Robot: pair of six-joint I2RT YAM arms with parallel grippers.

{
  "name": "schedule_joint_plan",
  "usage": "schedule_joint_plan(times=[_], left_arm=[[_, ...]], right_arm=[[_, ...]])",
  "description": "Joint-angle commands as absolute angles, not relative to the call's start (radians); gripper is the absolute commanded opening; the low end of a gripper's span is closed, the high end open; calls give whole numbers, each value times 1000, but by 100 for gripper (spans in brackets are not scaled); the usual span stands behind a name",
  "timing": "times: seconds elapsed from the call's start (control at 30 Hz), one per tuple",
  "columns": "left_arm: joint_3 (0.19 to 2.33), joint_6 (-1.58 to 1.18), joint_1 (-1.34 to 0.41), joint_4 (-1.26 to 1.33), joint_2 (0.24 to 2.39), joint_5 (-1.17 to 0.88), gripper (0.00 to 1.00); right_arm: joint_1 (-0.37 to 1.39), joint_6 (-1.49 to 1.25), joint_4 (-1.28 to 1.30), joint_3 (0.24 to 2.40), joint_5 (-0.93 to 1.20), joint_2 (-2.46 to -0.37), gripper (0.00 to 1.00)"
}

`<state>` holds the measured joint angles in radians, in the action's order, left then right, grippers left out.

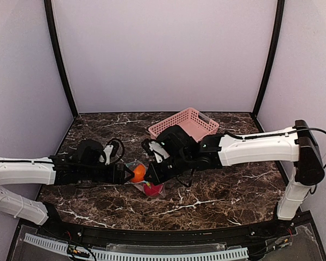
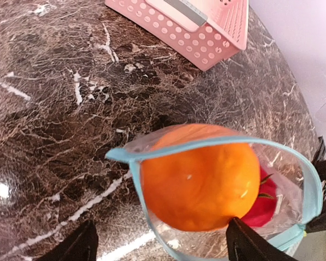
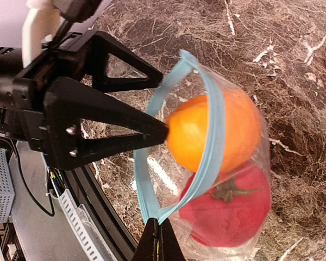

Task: Place the food in the zip-top bag and seal the zipper
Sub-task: Pass from the right arm to the left

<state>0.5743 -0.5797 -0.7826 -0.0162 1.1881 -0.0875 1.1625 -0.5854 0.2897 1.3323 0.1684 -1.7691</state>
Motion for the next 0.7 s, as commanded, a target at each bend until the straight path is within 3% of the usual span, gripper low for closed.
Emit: schedule_joint_plan(times=[0.0, 0.1, 0.27, 0.53, 0.67], left_arm=[[500, -703, -774, -32, 1085, -83, 77], [455, -762, -773, -16, 1032, -92, 75], [392, -847, -770, 83, 1007, -139, 55], [332, -923, -769, 197, 1020, -170, 35], [323, -924, -769, 242, 1025, -176, 21]], right_arm=[[1170, -611, 295, 1315, 104, -1781, 0], [1171, -617, 286, 1309, 98, -1781, 0], [1171, -621, 277, 1313, 103, -1789, 0], [1173, -626, 264, 1307, 109, -1794, 0], [1173, -632, 267, 1297, 108, -1785, 0]])
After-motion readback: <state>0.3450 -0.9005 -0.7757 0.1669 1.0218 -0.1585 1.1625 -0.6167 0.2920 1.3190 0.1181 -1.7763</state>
